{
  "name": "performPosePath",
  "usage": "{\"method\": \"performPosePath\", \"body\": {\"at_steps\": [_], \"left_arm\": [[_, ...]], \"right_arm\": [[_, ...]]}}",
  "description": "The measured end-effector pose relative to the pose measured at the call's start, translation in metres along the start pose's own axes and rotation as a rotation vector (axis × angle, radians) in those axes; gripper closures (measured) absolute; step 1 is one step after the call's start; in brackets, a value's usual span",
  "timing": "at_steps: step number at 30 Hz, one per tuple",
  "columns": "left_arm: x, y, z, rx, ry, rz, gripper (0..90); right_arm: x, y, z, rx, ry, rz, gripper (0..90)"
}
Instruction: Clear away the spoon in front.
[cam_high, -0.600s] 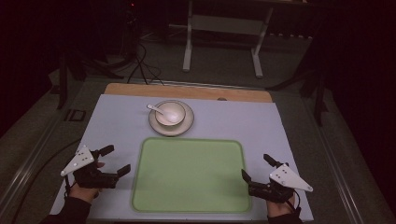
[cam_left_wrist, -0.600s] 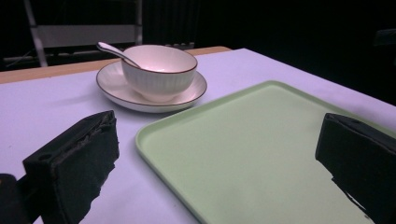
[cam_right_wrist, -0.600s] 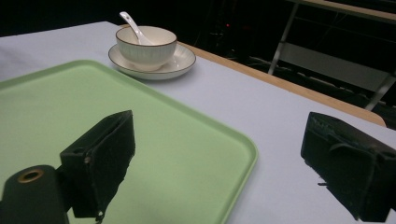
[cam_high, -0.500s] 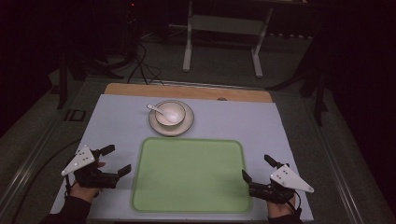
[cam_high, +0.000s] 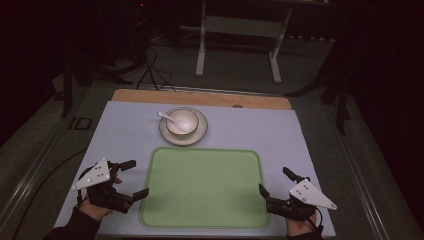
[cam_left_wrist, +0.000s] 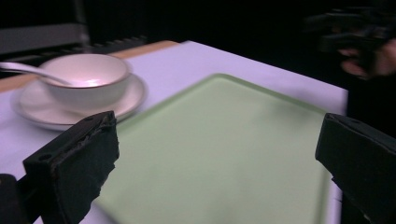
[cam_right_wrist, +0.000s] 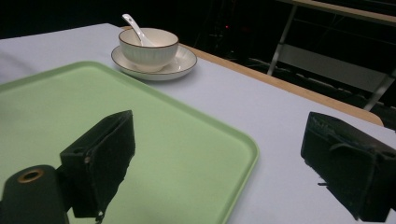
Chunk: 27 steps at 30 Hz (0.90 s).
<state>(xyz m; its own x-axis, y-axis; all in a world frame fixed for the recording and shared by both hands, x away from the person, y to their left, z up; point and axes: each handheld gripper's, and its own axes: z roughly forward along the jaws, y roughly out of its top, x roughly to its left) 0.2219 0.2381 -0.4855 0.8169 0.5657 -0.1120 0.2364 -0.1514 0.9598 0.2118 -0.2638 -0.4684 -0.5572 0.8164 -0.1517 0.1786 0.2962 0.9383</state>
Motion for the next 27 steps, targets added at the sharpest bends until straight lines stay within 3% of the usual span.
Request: {"method": "performPosePath", "body": {"at_steps": [2, 4, 11, 14, 19, 27], "left_arm": [[0.001, 0.004, 0.001, -0.003, -0.022, -0.027, 0.0], [0.001, 0.008, 0.001, -0.015, -0.014, -0.038, 0.0], [0.004, 0.027, 0.002, -0.050, 0.006, -0.022, 0.0], [0.006, 0.033, 0.003, -0.073, 0.013, -0.039, 0.0], [0.016, 0.043, 0.004, -0.127, 0.027, -0.086, 0.0], [0.034, 0.057, 0.008, -0.182, 0.075, -0.121, 0.0]], "right_arm": [[0.000, 0.000, 0.000, -0.002, 0.001, 0.003, 9.9], [0.001, 0.001, -0.001, -0.002, 0.002, 0.001, 9.9], [0.004, 0.003, -0.002, -0.019, 0.010, -0.007, 9.9], [0.004, 0.004, -0.003, -0.027, 0.012, -0.009, 9.9], [0.005, 0.004, -0.002, -0.029, 0.014, -0.010, 9.9], [0.006, 0.005, -0.001, -0.027, 0.021, -0.012, 9.9]]}}
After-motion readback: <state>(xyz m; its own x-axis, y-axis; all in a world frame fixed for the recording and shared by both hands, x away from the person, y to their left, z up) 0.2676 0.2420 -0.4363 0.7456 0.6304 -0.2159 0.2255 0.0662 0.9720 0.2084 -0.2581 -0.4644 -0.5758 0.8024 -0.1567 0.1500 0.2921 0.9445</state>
